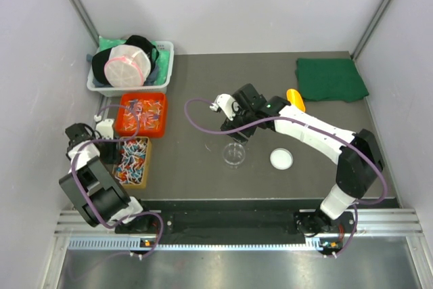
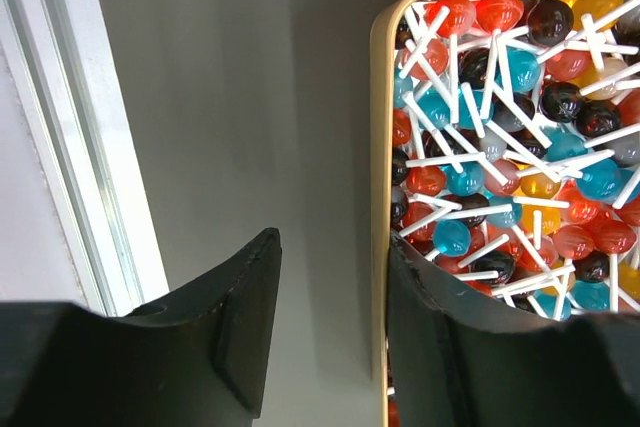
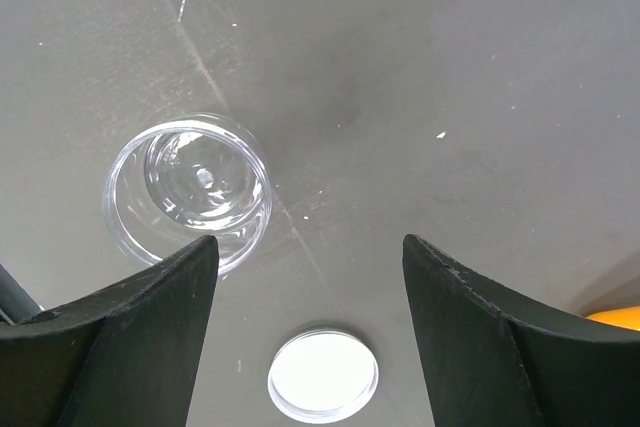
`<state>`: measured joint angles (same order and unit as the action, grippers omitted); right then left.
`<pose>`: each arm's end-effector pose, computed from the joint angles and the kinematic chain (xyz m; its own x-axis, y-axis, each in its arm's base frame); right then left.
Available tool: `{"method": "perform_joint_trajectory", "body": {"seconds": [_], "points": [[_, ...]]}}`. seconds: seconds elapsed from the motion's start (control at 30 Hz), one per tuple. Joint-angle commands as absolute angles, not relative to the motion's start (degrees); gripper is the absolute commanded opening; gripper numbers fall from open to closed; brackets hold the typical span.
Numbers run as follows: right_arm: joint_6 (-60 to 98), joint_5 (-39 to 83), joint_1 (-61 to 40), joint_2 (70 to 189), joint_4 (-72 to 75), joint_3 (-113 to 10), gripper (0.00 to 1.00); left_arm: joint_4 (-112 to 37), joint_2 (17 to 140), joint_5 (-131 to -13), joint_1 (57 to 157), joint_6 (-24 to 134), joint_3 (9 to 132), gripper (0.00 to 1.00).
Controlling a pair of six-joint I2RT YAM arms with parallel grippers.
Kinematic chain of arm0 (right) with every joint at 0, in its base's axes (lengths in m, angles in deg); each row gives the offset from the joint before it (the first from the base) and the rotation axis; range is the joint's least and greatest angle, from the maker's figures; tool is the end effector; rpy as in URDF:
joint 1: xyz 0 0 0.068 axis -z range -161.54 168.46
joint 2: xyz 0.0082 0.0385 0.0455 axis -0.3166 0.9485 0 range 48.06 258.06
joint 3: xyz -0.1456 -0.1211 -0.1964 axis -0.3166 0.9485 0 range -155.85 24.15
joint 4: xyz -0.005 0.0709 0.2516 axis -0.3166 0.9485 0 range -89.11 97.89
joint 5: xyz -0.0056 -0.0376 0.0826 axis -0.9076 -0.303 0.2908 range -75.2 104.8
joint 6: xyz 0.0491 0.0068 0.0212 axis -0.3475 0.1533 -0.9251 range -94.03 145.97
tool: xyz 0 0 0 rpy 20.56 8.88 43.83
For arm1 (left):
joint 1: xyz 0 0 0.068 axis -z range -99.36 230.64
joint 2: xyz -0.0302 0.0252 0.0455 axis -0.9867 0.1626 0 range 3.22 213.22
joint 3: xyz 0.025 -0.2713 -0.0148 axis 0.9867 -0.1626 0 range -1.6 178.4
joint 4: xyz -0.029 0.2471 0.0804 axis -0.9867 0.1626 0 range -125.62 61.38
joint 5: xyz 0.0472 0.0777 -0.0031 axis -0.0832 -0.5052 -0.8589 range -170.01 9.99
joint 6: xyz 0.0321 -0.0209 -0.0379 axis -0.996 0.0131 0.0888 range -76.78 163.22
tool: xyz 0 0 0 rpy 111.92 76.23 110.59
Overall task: Pack the candies
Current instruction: Move the storage box to the center of the board.
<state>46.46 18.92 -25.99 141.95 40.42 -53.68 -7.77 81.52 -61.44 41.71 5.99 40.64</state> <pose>0.2493 0.2483 0.2764 -0.2971 -0.7805 -0.5501 -0.8876 0.4381 -0.1422 0.1995 0.1466 0.1796 -0.8508 0.0501 -0.5232 0.0352 0.9986 0.0383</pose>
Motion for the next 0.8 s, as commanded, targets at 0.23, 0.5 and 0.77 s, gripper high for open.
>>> {"method": "perform_joint_trajectory", "body": {"seconds": [0.23,0.5,0.77], "points": [[46.4,19.5,-25.7,141.4,39.9,-56.4,0.73,-12.2,80.7,-60.4,41.1,4.7,38.4,0.47],[46.4,19.5,-25.7,141.0,39.7,-55.8,0.74,-13.8,81.4,-60.1,41.3,5.0,36.9,0.43],[46.4,19.5,-25.7,141.0,39.3,-55.7,0.73,-13.8,80.7,-59.8,42.1,4.3,35.3,0.33]]}}
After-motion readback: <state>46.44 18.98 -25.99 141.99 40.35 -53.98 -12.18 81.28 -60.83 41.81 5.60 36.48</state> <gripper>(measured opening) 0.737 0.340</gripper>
